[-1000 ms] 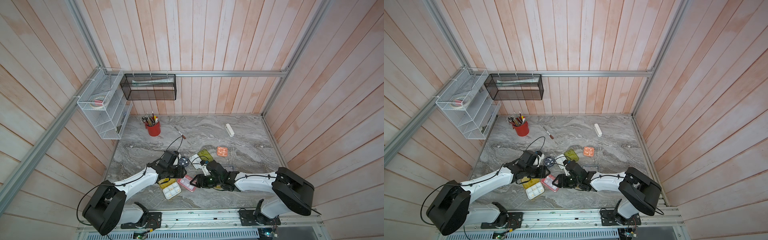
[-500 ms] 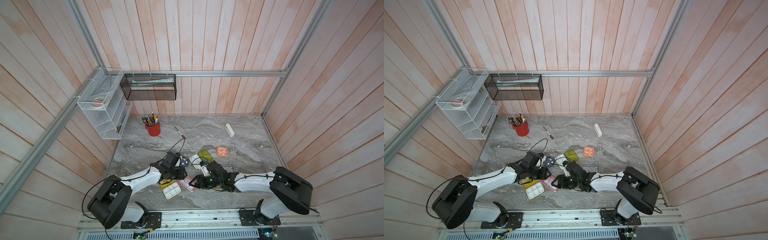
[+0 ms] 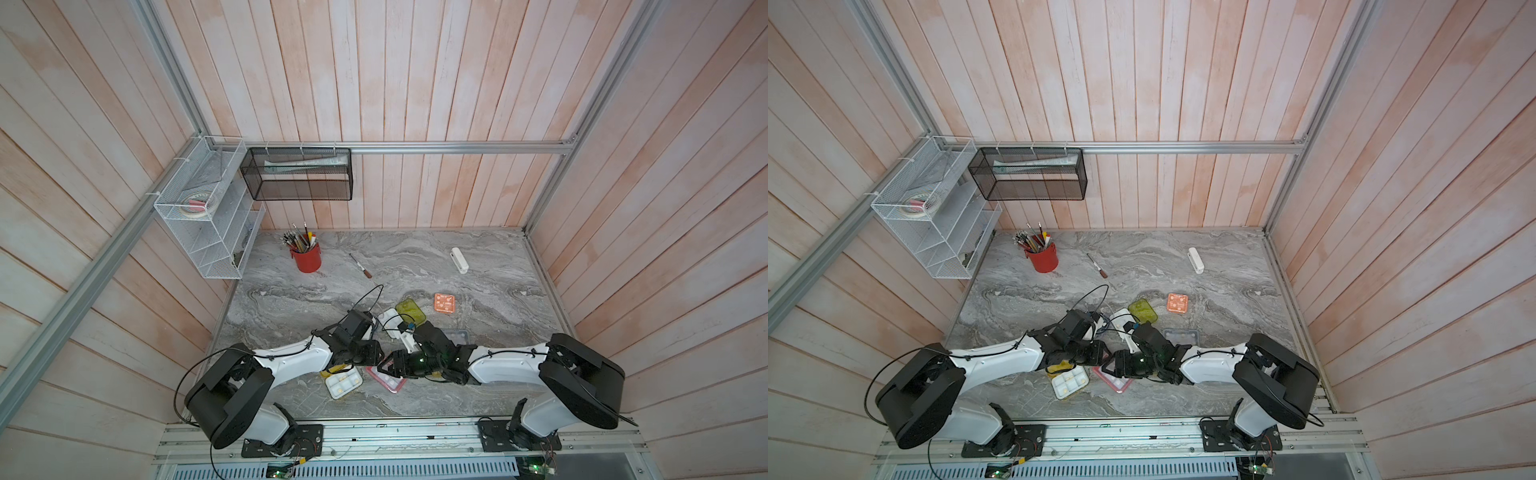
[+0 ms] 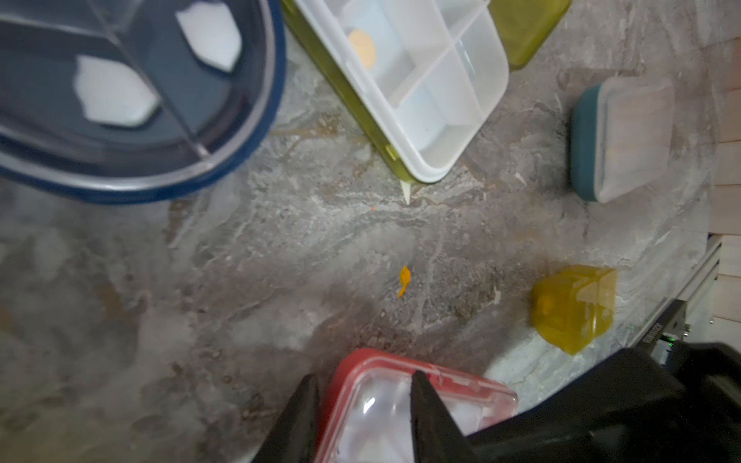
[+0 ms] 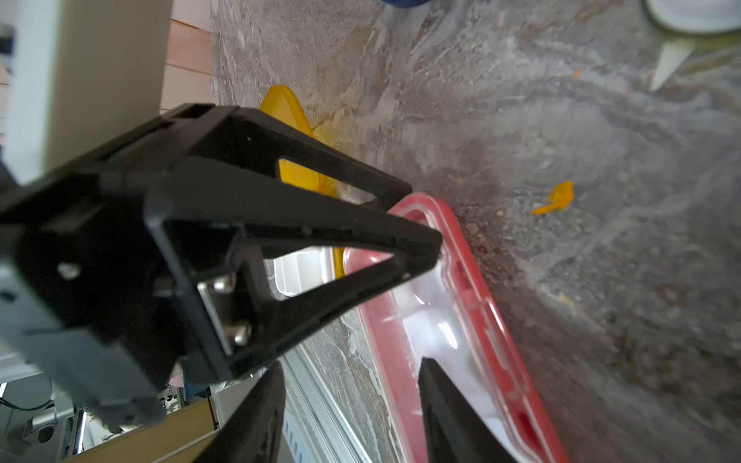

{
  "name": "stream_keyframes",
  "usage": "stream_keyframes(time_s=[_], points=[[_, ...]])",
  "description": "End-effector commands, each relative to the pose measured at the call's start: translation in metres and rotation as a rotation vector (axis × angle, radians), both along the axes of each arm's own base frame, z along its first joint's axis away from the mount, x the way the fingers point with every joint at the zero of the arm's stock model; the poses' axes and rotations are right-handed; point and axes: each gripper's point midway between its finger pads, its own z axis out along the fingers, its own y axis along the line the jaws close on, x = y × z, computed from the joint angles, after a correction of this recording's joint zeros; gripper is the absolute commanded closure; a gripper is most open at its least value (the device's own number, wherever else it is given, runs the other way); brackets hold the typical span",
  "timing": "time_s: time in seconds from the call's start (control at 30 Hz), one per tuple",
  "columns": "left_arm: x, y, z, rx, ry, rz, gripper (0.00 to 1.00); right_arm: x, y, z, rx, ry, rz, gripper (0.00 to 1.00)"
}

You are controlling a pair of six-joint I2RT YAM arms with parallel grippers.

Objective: Close pillboxes
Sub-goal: Move the pillbox to the center of the board.

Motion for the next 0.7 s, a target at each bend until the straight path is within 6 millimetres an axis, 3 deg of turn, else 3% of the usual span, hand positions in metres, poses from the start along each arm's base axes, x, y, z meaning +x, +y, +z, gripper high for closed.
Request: stream_keyframes(time_s=[0.0,0.2,0.67], points=[[-0.009,-0.006,-0.008,-0.012,0.045,-0.009,0.6,-0.013,-0.008,-0.015,-0.065,0.012,0.044,0.48],[-0.006,-0.006,-0.003,-0.006,0.027,-0.008,0.61,-0.029,0.004,-0.015,-0.065,-0.016,0.111,0.56],[-0.008,-0.005,-0.003,-0.003,0.029,-0.012,0.61,-0.027,-0.011,-0.049,-0.169,0.007,0.068,0.89]])
